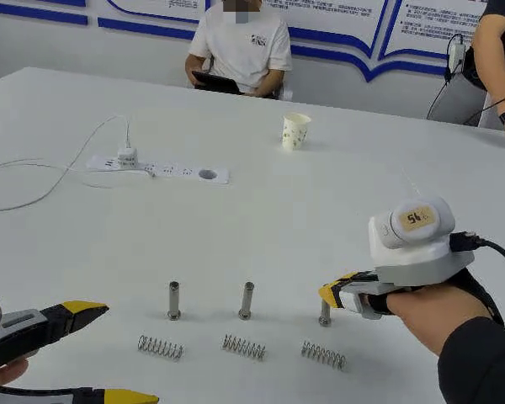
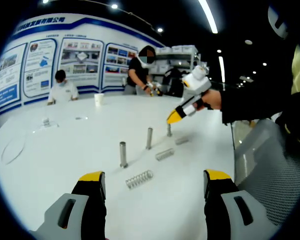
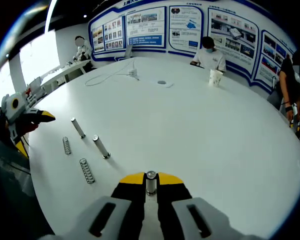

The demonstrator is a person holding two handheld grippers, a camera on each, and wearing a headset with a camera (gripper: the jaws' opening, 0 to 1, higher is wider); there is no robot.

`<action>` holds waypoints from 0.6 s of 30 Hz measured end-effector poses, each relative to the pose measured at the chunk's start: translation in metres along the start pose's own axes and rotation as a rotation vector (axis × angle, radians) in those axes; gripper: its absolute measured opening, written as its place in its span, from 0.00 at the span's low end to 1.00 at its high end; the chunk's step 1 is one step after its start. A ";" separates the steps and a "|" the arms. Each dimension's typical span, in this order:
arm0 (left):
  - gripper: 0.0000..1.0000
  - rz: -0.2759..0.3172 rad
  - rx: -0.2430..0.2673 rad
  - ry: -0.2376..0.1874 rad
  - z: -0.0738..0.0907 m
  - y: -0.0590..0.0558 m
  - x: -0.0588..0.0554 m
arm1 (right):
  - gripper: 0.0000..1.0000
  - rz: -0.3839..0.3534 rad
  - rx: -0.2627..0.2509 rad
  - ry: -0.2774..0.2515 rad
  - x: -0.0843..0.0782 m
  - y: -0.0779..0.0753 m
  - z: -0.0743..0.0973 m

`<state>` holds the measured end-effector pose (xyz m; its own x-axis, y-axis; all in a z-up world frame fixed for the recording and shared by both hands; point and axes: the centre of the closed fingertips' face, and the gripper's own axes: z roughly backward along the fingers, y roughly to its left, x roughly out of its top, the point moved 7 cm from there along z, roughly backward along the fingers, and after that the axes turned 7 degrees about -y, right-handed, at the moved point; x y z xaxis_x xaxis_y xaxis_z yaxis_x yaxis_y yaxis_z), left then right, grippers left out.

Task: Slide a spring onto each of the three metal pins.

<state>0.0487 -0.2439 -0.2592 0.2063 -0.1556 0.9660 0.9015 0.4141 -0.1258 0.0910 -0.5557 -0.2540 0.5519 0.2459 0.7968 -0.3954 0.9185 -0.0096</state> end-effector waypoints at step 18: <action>0.82 -0.001 -0.008 -0.003 -0.001 -0.003 0.000 | 0.10 0.025 0.011 0.004 -0.006 0.003 0.007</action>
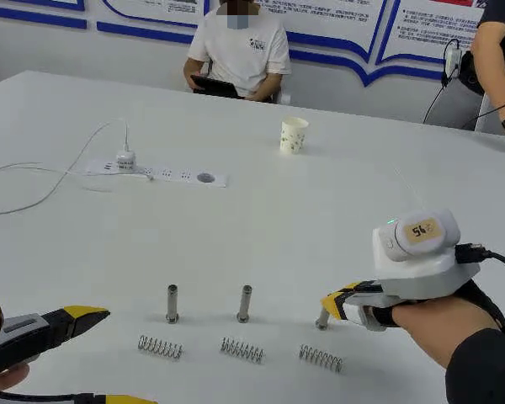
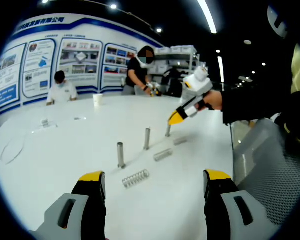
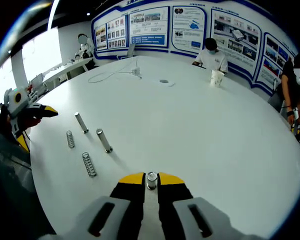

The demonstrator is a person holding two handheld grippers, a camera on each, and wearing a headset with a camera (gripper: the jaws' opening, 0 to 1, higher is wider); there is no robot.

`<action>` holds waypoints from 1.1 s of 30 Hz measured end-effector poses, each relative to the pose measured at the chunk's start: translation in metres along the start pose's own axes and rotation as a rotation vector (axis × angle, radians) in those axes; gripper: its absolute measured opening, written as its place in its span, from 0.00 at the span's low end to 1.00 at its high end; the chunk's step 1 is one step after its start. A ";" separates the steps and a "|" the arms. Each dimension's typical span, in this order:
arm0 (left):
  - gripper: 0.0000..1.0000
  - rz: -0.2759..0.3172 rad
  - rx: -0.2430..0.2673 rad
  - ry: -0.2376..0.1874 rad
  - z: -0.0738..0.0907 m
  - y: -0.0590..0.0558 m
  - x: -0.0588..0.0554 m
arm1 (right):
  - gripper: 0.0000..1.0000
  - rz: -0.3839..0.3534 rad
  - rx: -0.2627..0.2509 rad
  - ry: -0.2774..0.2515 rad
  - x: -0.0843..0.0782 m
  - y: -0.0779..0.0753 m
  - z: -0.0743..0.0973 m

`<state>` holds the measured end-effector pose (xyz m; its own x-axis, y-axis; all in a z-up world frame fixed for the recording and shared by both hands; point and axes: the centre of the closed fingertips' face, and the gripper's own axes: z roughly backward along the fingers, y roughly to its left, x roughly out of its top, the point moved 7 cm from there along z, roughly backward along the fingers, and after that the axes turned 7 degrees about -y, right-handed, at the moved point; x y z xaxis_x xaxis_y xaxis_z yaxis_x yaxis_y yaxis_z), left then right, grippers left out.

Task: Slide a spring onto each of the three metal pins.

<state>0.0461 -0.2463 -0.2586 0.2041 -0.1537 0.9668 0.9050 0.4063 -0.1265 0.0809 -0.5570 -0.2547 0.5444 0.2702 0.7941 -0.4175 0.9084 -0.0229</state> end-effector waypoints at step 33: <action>0.82 -0.009 -0.004 0.003 -0.001 0.000 0.002 | 0.16 0.044 0.139 -0.043 -0.027 0.006 0.030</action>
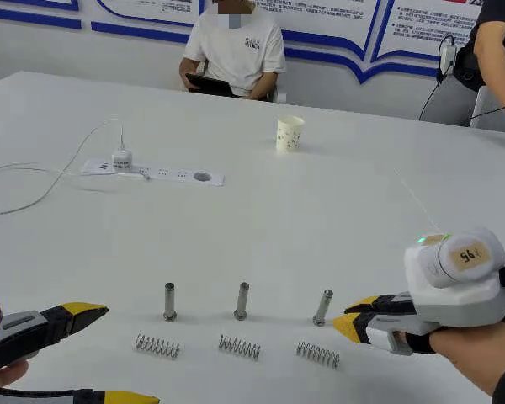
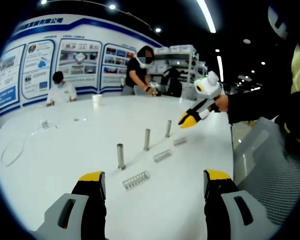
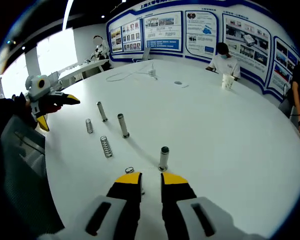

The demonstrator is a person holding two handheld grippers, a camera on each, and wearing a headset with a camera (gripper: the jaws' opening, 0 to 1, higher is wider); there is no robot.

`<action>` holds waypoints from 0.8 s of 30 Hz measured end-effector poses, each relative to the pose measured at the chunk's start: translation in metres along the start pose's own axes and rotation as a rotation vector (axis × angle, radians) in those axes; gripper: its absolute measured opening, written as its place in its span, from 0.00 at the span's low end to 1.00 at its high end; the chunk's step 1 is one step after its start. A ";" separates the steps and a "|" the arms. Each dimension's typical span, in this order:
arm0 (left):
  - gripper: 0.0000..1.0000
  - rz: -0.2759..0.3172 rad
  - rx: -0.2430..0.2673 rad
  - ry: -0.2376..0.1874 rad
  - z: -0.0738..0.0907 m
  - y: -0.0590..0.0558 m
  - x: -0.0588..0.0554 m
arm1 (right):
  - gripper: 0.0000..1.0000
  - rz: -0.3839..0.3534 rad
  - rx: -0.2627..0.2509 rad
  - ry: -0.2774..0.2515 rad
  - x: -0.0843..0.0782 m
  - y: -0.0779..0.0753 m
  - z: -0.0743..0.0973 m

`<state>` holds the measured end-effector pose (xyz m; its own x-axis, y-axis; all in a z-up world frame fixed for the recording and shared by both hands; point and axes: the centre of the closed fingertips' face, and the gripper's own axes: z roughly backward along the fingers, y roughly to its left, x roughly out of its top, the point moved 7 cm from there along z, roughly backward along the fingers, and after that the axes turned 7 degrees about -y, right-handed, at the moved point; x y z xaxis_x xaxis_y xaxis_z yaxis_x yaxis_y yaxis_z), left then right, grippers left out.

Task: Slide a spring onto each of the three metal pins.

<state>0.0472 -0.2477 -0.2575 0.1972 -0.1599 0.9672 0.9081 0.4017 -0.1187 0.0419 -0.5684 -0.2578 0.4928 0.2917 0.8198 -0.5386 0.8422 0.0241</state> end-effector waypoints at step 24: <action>0.81 0.000 -0.001 0.008 0.000 0.000 0.000 | 0.17 0.217 0.226 0.031 -0.037 0.007 -0.013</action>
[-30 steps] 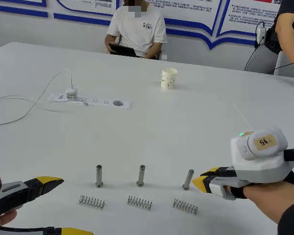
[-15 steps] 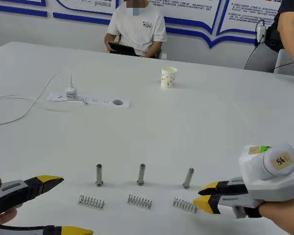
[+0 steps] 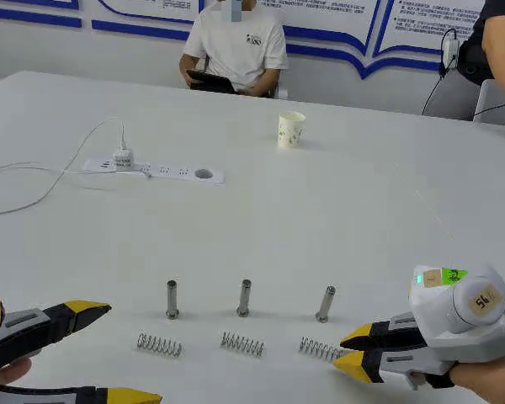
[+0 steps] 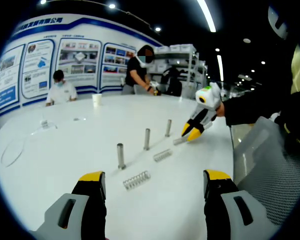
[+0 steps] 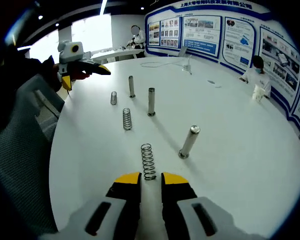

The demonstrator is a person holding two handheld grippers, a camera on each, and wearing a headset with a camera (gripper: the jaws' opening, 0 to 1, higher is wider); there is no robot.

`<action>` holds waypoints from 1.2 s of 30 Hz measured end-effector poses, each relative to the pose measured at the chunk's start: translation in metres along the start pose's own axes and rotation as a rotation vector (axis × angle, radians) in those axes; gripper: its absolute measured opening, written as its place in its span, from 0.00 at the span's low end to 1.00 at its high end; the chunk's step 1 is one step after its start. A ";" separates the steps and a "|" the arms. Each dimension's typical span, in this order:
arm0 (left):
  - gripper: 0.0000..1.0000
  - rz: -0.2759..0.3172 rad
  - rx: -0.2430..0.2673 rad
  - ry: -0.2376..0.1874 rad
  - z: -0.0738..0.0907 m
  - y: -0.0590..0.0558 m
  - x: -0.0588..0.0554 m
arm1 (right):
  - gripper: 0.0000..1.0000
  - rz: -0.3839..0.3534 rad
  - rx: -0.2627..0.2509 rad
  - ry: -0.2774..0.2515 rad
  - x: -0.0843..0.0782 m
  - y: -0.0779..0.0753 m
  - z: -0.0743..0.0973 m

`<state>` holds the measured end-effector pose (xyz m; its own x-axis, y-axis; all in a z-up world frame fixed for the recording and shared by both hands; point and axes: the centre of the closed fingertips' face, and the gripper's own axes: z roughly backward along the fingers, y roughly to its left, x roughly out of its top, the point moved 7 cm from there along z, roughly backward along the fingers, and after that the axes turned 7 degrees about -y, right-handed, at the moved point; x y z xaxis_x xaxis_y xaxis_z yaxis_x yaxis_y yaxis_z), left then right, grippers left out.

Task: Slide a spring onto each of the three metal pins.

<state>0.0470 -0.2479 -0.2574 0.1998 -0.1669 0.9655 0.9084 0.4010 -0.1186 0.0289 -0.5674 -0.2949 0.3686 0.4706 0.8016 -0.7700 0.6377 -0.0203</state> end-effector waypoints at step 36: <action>0.81 0.007 -0.002 0.003 0.001 -0.003 -0.001 | 0.12 0.060 0.001 -0.002 0.027 0.001 0.011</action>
<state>0.0435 -0.2485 -0.2576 0.2074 -0.1670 0.9639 0.9077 0.4003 -0.1260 0.0326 -0.5605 -0.2665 0.3207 0.5071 0.8000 -0.7914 0.6075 -0.0678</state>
